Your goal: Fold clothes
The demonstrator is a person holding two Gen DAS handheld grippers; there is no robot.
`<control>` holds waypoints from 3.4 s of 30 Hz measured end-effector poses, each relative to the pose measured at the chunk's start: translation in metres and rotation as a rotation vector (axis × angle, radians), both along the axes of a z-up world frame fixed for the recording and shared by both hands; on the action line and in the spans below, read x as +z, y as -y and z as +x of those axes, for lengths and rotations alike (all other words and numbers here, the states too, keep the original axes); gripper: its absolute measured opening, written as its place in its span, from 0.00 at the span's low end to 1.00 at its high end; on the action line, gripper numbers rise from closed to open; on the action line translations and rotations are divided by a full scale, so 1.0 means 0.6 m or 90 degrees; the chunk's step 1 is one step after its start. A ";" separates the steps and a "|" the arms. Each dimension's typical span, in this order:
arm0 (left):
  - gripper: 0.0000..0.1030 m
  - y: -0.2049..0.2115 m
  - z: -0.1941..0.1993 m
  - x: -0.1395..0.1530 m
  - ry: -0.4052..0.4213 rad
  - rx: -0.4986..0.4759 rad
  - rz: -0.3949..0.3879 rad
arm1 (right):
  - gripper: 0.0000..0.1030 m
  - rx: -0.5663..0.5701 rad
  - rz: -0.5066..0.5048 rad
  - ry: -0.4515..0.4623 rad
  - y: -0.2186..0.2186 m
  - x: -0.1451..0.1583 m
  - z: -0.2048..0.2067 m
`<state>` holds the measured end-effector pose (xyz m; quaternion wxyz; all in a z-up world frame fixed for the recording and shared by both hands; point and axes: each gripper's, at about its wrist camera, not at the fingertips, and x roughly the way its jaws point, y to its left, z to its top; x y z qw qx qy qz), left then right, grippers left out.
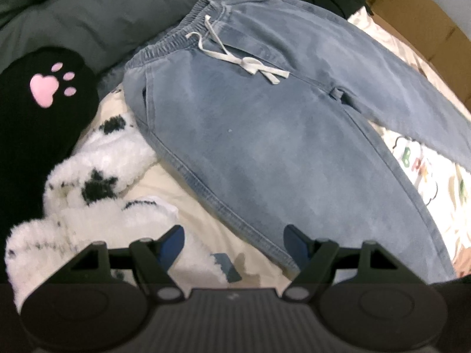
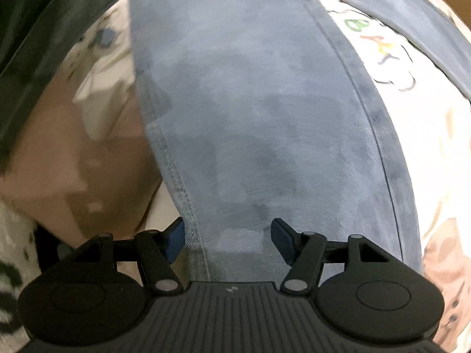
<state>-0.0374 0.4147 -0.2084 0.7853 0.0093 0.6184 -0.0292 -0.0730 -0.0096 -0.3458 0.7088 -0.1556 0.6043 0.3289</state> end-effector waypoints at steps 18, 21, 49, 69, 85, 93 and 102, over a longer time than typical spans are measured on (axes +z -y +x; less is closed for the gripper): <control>0.60 -0.065 0.032 -0.048 0.013 0.159 -0.074 | 0.04 -0.002 0.030 -0.012 -0.005 0.009 0.007; 0.57 -0.077 0.038 -0.069 0.009 0.199 -0.097 | 0.03 -0.017 0.032 -0.005 0.001 0.020 0.015; 0.16 -0.167 0.108 -0.163 0.088 0.403 -0.262 | 0.02 -0.042 0.012 0.031 0.003 0.063 0.030; 0.16 -0.103 0.156 -0.041 0.139 0.271 -0.260 | 0.01 -0.108 0.013 0.129 0.055 0.176 0.076; 0.16 -0.044 0.233 0.000 0.200 0.129 -0.297 | 0.01 -0.183 0.018 0.135 0.098 0.199 0.152; 0.16 -0.016 0.271 -0.003 0.221 0.098 -0.311 | 0.01 -0.215 0.036 0.134 0.120 0.190 0.217; 0.16 0.026 0.321 -0.014 0.239 0.046 -0.305 | 0.02 -0.187 0.039 0.122 0.138 0.167 0.293</control>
